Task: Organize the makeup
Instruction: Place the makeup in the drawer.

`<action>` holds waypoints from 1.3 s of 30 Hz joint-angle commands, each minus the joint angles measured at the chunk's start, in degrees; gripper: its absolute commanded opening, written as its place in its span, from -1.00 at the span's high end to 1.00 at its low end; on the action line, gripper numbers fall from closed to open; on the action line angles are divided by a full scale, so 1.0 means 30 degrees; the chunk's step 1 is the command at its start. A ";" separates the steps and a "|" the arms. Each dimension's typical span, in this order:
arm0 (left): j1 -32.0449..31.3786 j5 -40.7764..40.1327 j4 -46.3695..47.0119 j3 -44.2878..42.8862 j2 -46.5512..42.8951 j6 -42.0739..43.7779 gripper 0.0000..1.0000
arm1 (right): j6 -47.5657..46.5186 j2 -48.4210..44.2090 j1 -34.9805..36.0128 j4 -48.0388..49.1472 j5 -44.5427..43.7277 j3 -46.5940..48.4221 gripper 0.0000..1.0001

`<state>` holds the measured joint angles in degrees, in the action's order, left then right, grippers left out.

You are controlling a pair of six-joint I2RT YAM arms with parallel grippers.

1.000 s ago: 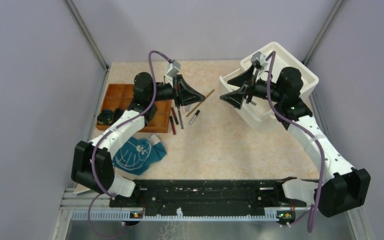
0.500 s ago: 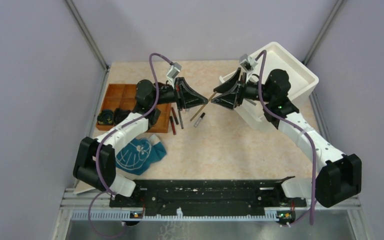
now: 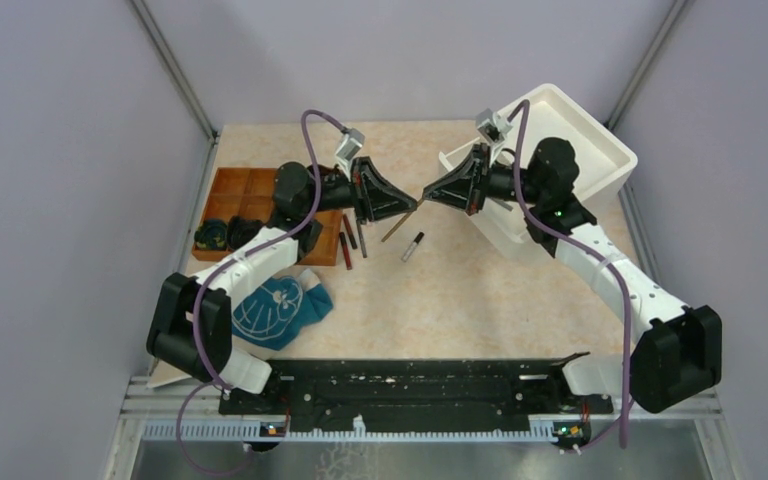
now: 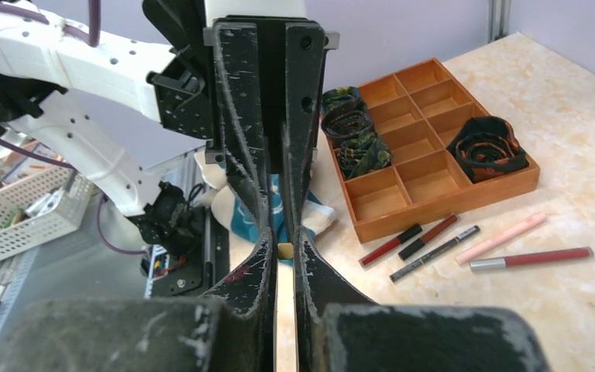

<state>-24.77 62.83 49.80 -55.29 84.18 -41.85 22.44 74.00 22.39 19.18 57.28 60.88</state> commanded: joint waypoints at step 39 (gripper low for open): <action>-0.0199 -0.3520 -1.1748 0.2086 -0.2406 1.8600 -0.97 | -1.7454 0.7743 -0.1365 -3.1595 -1.5712 2.1323 0.98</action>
<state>-24.69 52.16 14.00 -49.39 76.47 10.63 -28.93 95.39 17.23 -72.49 11.81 120.90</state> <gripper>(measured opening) 0.987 0.034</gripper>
